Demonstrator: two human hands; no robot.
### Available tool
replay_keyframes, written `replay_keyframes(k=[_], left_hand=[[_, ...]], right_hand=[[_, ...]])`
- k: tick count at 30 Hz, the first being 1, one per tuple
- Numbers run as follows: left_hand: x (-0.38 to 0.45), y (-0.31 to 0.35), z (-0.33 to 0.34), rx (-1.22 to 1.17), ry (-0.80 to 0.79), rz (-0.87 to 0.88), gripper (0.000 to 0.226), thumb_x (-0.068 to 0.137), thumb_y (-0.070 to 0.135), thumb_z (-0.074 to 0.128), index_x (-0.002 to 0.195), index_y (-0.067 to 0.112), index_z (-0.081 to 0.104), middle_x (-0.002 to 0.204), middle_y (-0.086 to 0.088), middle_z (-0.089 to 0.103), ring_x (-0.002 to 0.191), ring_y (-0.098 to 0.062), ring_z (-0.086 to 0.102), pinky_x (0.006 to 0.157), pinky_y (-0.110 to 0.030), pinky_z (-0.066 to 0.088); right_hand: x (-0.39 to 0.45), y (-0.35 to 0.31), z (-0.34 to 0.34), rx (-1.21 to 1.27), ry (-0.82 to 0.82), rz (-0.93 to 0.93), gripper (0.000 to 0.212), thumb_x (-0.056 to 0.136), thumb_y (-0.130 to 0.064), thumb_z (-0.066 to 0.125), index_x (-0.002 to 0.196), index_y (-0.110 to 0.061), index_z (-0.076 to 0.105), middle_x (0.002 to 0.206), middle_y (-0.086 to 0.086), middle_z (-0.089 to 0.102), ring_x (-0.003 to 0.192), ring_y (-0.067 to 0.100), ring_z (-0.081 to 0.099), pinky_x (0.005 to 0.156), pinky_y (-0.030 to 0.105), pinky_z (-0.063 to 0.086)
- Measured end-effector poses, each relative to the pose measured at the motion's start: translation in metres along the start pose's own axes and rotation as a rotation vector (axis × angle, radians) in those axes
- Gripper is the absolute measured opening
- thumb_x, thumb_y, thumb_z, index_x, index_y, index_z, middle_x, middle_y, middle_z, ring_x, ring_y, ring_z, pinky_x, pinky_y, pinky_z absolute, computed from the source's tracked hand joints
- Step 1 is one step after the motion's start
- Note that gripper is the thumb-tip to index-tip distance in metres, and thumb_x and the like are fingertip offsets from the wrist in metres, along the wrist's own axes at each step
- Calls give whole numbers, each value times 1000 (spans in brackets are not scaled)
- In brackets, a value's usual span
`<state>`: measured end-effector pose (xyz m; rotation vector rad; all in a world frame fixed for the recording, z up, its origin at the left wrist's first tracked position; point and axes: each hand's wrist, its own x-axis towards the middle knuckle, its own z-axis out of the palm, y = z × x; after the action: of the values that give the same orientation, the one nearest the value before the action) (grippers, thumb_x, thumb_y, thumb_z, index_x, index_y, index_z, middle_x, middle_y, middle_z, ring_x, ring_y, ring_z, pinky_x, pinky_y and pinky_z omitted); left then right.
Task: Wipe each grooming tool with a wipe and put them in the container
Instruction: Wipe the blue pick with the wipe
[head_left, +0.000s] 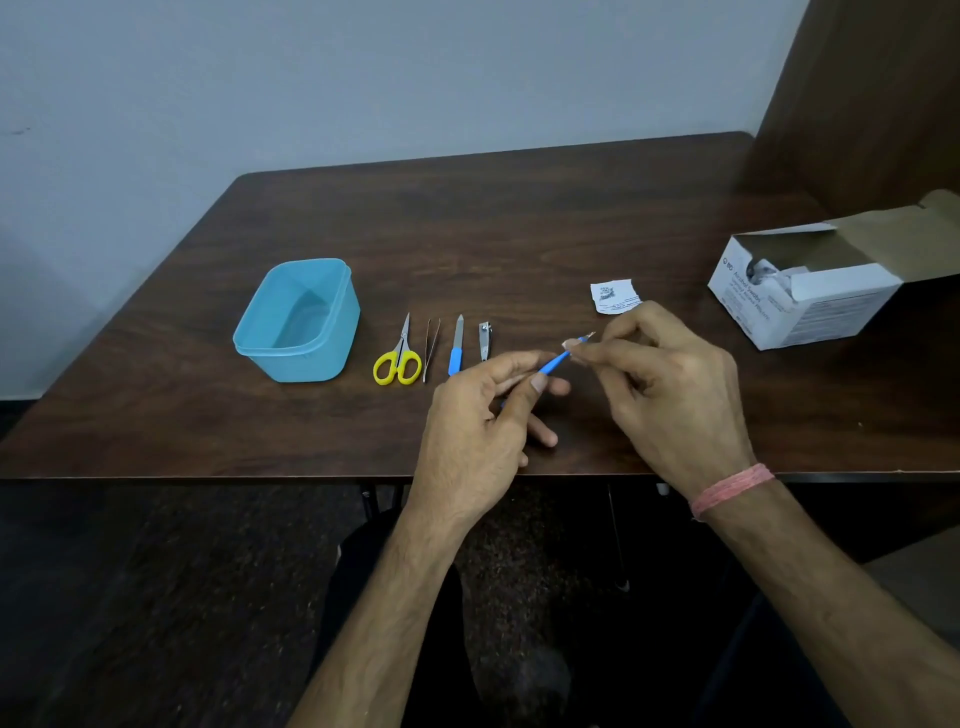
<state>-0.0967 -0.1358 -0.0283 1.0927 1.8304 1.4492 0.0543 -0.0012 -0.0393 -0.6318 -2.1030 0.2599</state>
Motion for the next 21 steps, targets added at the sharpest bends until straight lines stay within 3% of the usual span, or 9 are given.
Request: replay_keyframes(k=[7,16,21], left_hand=[[1,-2,0,-15,7,5,28,115,20,62,140,23,75,108,15,85,67,-13,78,50,-18,52],[1,-2,-1,-25,-8,13,26,117,23,60,138,22,75,107,12,86,65,-14,77,50,-19,52],[-1,-1,-1,-13,-10,23,25,118,22,59,134,24,77,105,11,85,64,-13,76,51,-19,52]], right_hand=[[0,1,0,15,12,50,10,101,-19,82,104,-26,89,94,-9,66,71,3,54,65,33,54],[2,3,-1,85,47,120,4,99,-21,85,101,-21,89,91,-9,67,69,-3,51,63,36,54],[1,3,0,92,32,68,4,99,-20,85,100,-19,89,90,-9,68,72,-7,52,65,32,54]])
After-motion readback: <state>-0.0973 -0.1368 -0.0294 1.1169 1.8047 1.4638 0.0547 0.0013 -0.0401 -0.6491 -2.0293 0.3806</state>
